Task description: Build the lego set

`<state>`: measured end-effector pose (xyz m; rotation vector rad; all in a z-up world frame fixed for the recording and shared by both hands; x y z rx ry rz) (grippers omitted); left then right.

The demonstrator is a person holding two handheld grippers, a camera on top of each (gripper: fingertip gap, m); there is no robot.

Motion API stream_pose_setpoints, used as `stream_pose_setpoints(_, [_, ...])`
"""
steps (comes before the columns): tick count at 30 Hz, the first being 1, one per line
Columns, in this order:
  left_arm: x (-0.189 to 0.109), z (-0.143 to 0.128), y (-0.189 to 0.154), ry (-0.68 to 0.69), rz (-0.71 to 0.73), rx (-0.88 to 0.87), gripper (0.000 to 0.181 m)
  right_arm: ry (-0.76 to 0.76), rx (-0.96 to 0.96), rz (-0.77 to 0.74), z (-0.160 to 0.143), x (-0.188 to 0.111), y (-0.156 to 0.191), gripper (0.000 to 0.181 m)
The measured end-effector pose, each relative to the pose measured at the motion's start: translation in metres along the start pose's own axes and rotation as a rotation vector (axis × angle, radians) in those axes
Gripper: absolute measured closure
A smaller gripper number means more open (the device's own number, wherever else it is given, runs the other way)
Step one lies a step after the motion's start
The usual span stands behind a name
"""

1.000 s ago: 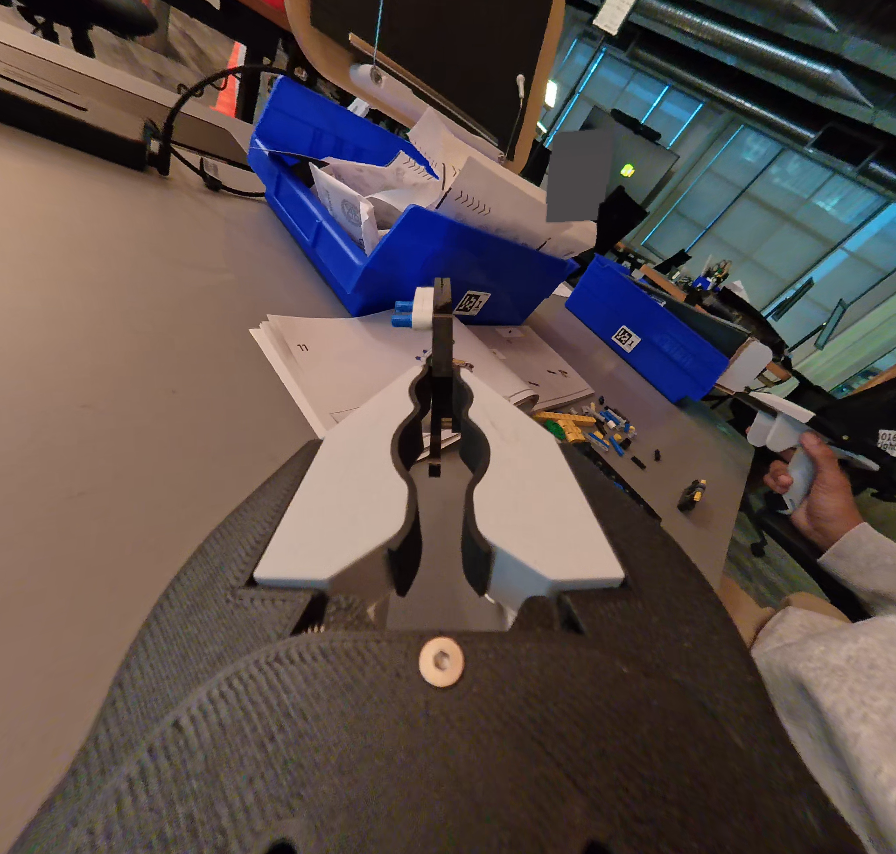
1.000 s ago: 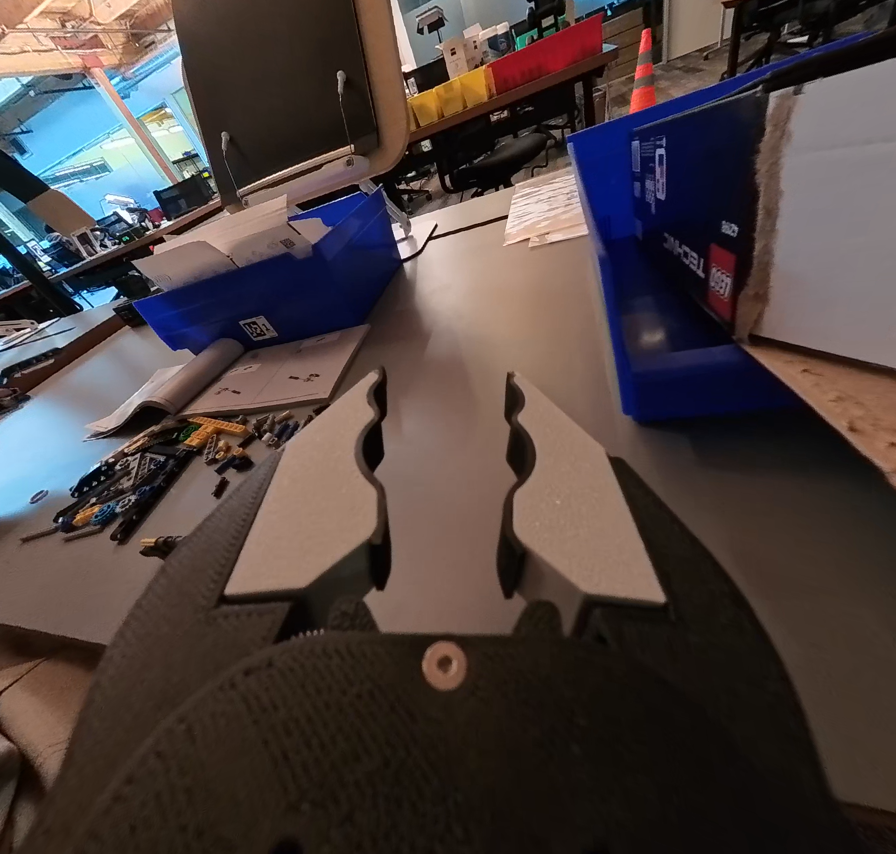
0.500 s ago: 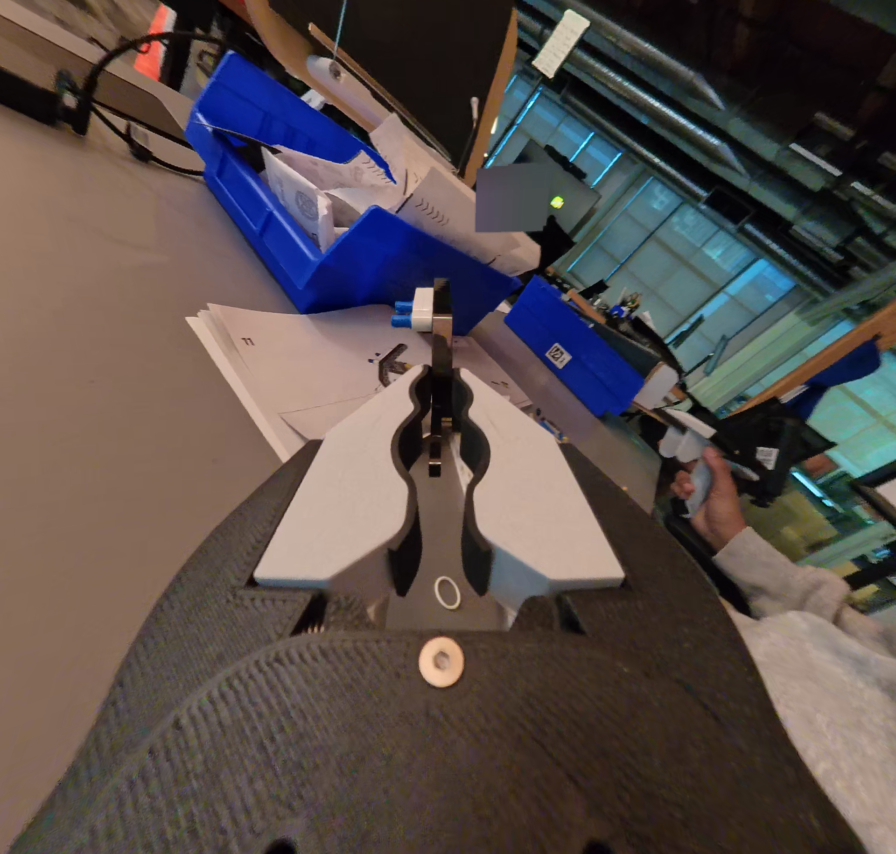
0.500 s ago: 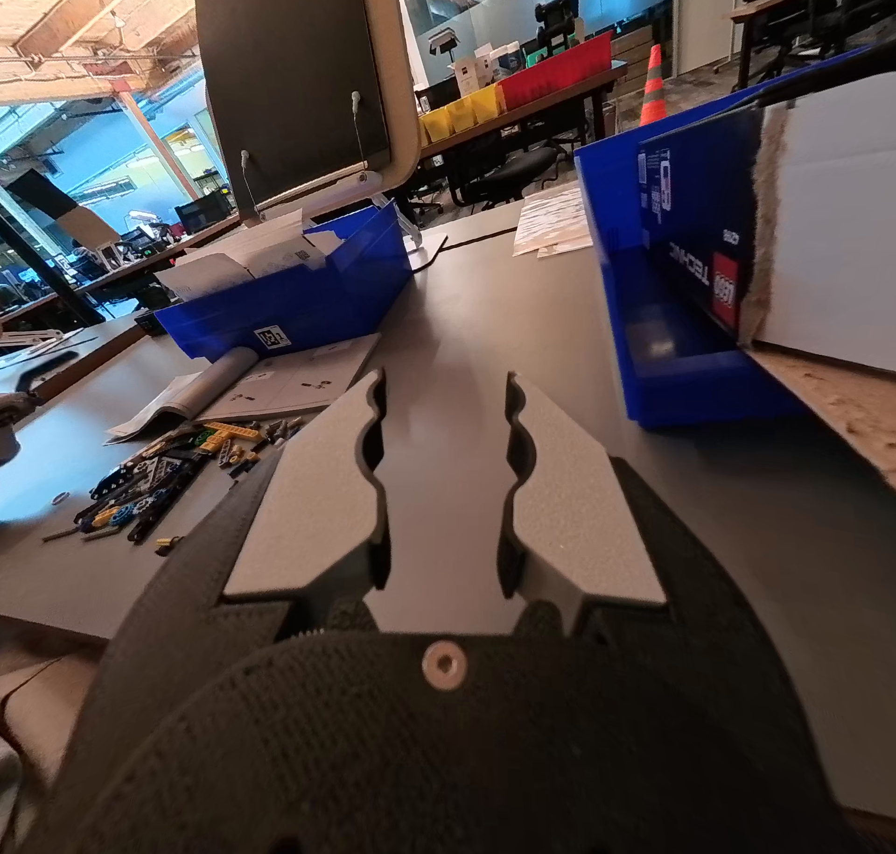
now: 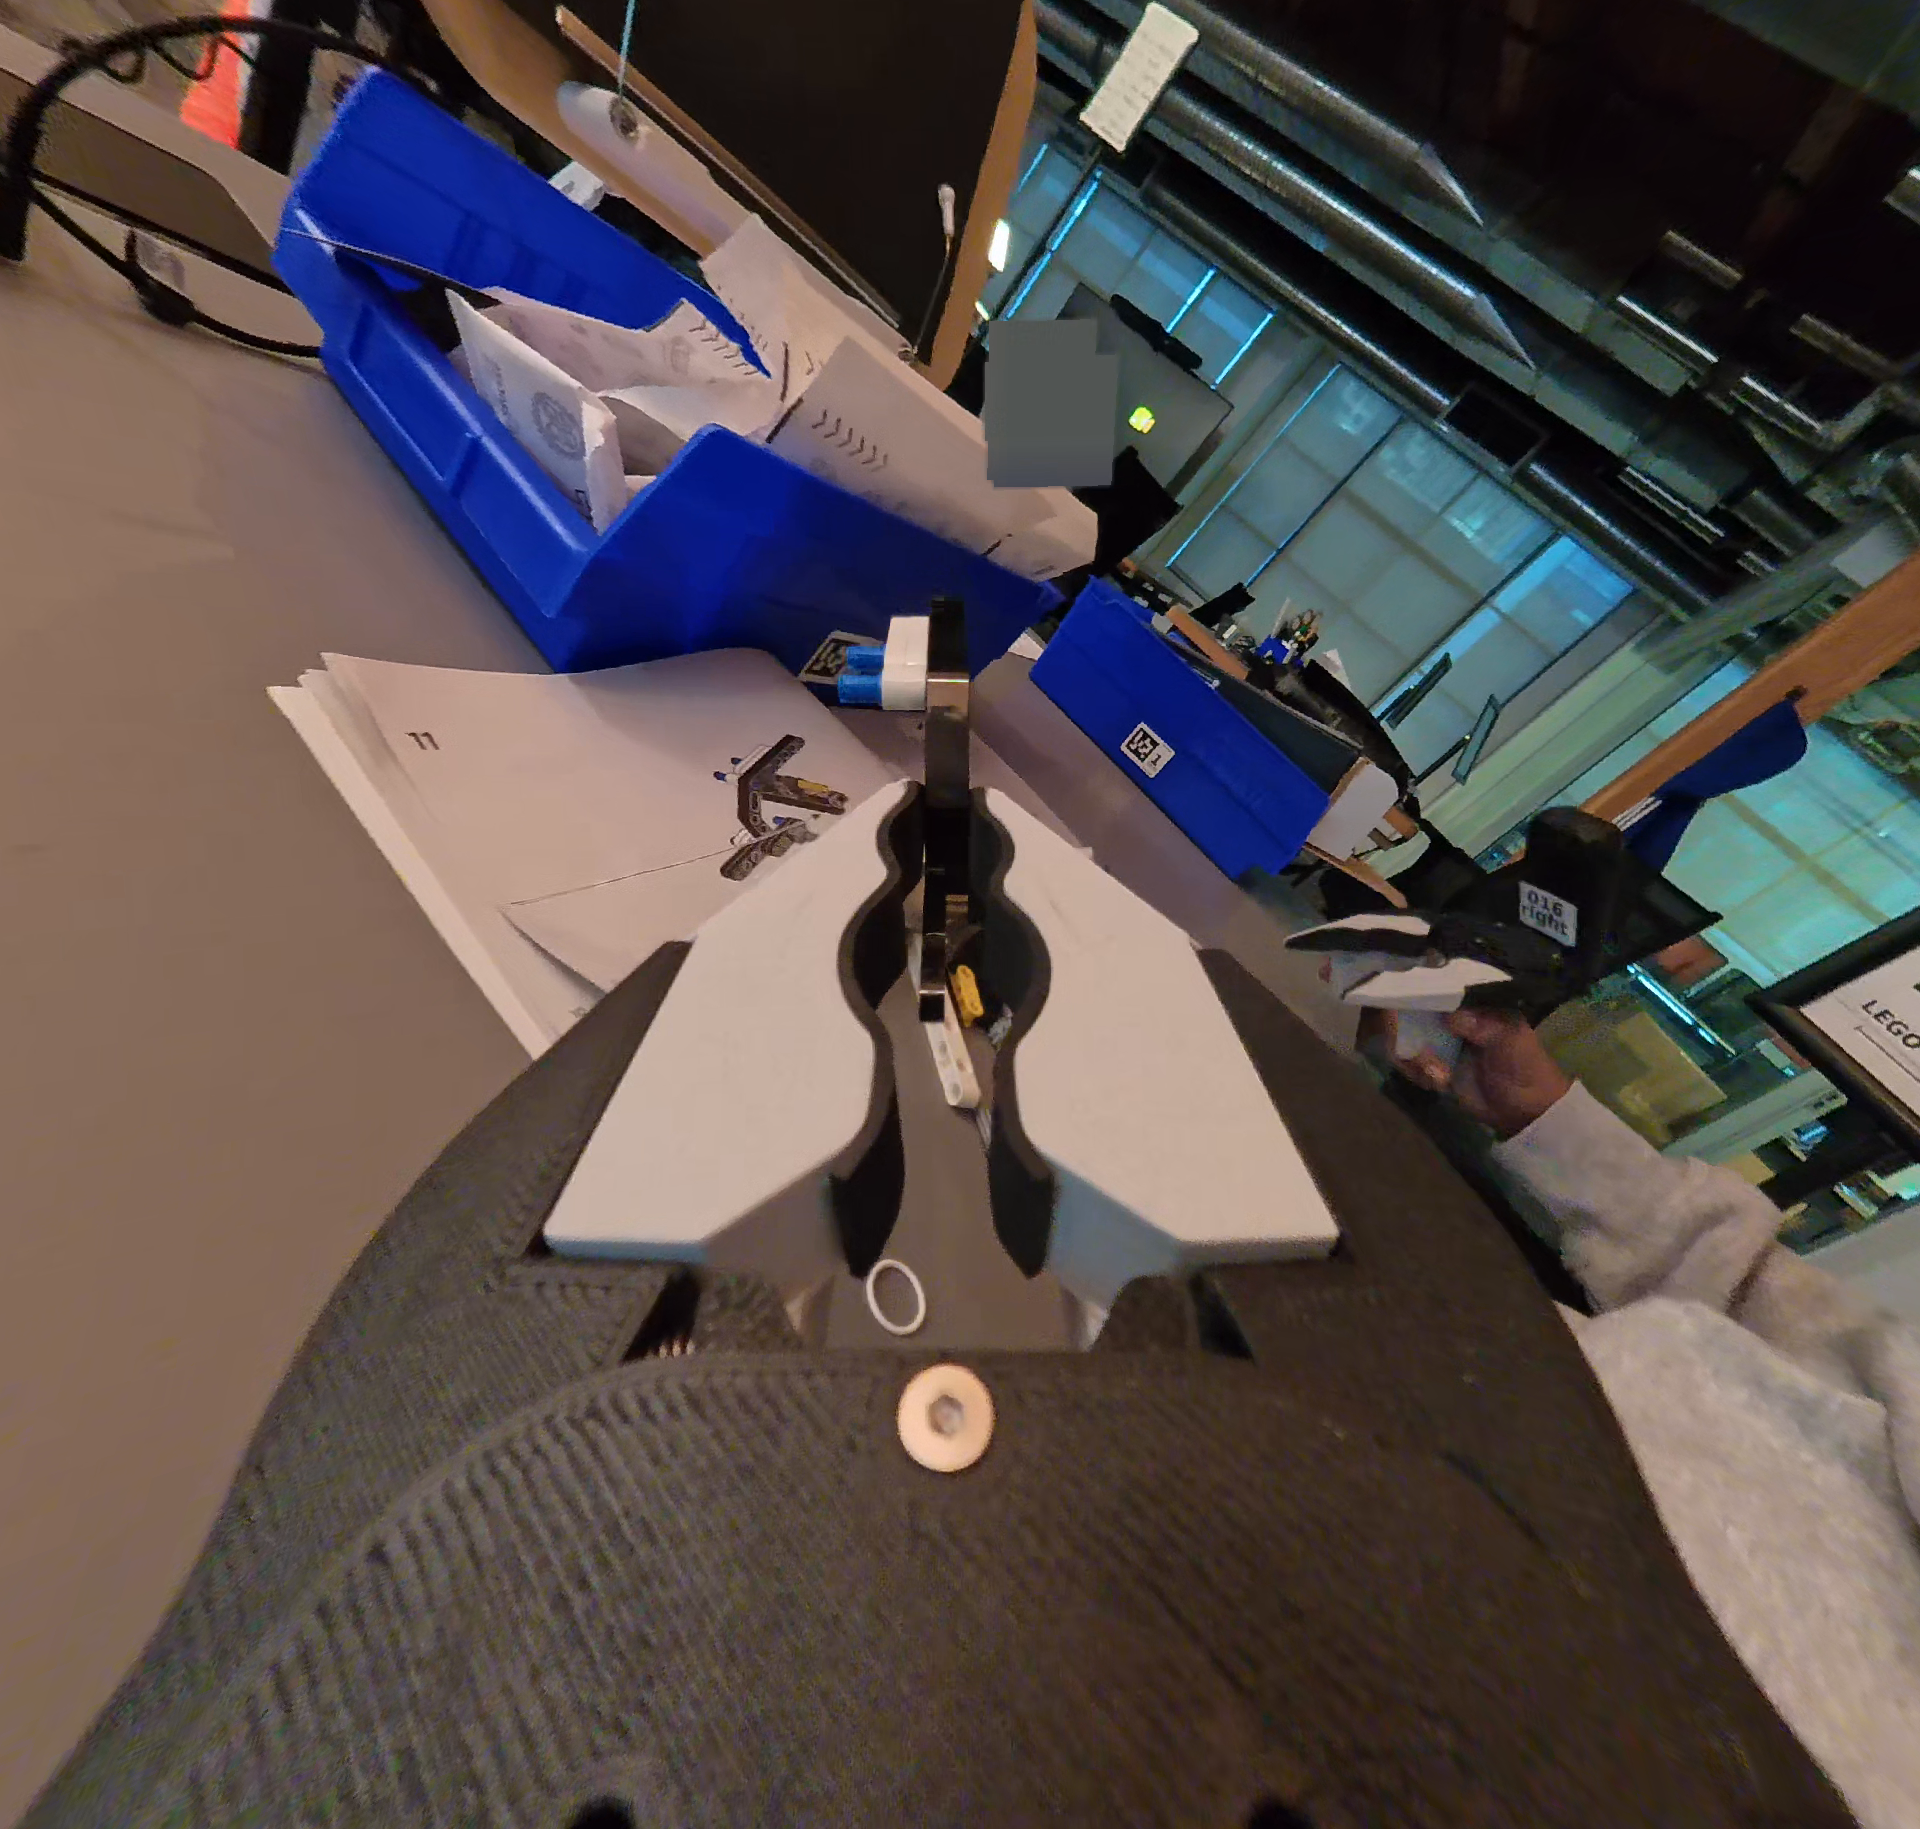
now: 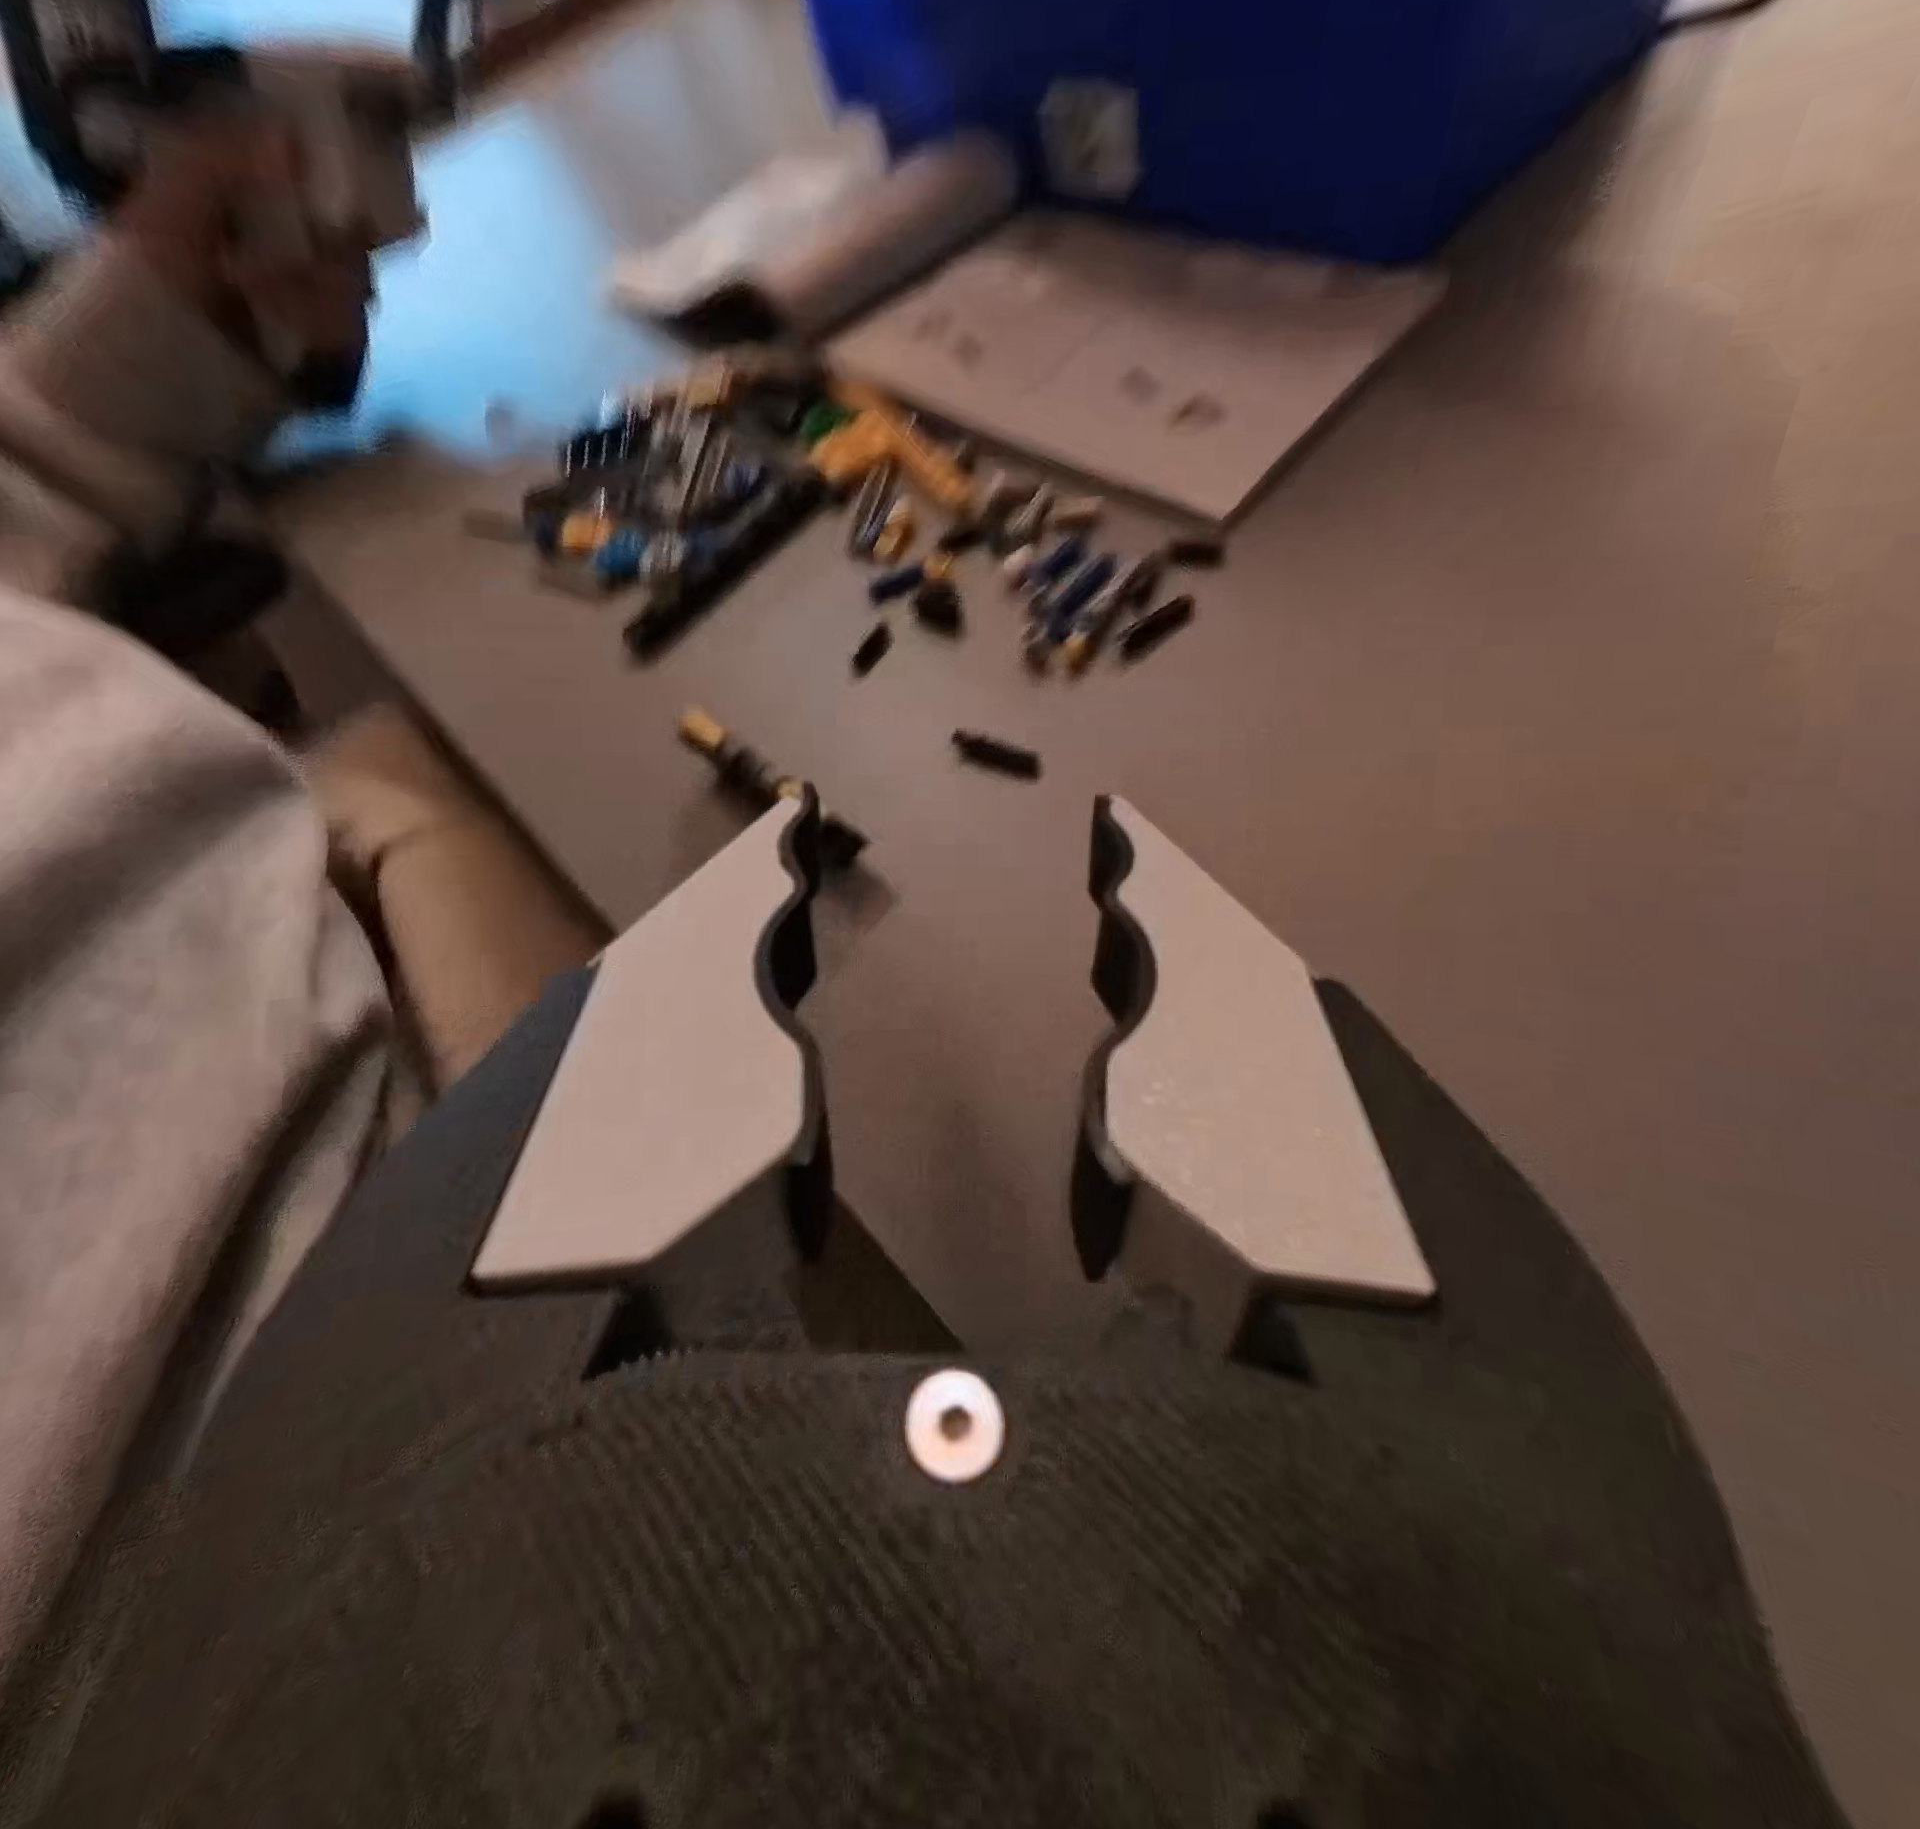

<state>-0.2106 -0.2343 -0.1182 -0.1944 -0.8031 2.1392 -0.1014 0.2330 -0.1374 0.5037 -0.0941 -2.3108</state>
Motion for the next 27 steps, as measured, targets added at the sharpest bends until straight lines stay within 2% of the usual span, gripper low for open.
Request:
stream_pose_setpoints(3, [0.005, -0.004, -0.004, 0.028, -0.005, 0.017, 0.176, 0.173, -0.134, 0.060, -0.005, 0.018, 0.014, 0.131])
stream_pose_setpoints(11, [0.025, -0.019, -0.023, 0.087, -0.078, 0.006, 0.176, 0.309, -0.217, 0.206, -0.012, 0.051, 0.029, 0.134])
stream_pose_setpoints(13, [0.032, -0.025, -0.029, 0.107, -0.102, -0.001, 0.175, 0.310, -0.236, 0.207, -0.012, 0.058, 0.032, 0.144])
stream_pose_setpoints(15, [0.039, -0.031, -0.036, 0.127, -0.129, -0.012, 0.175, 0.320, -0.255, 0.195, -0.012, 0.062, 0.034, 0.169])
stream_pose_setpoints(16, [0.043, -0.035, -0.040, 0.136, -0.142, -0.018, 0.175, 0.318, -0.260, 0.165, -0.010, 0.064, 0.033, 0.176])
stream_pose_setpoints(18, [0.050, -0.042, -0.047, 0.159, -0.160, -0.021, 0.175, 0.296, -0.240, 0.092, -0.001, 0.068, 0.033, 0.176])
stream_pose_setpoints(20, [0.057, -0.051, -0.054, 0.183, -0.155, -0.012, 0.176, 0.210, -0.181, 0.042, 0.017, 0.073, 0.042, 0.176])
stream_pose_setpoints(23, [0.067, -0.063, -0.064, 0.225, -0.149, 0.002, 0.175, 0.111, -0.066, 0.049, 0.046, 0.088, 0.069, 0.176])
stream_pose_setpoints(27, [0.075, -0.076, -0.074, 0.292, -0.129, 0.092, 0.175, 0.179, -0.039, 0.048, 0.064, 0.117, 0.098, 0.176])
Point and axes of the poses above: each gripper's, where its closed fingertips meet, x out along the fingers, z out of its top, y = z × x across the jaws, the point moved 8 cm from there along -x, back along the fingers, and after that the axes turned 8 degrees about -y, right-handed, at the moved point
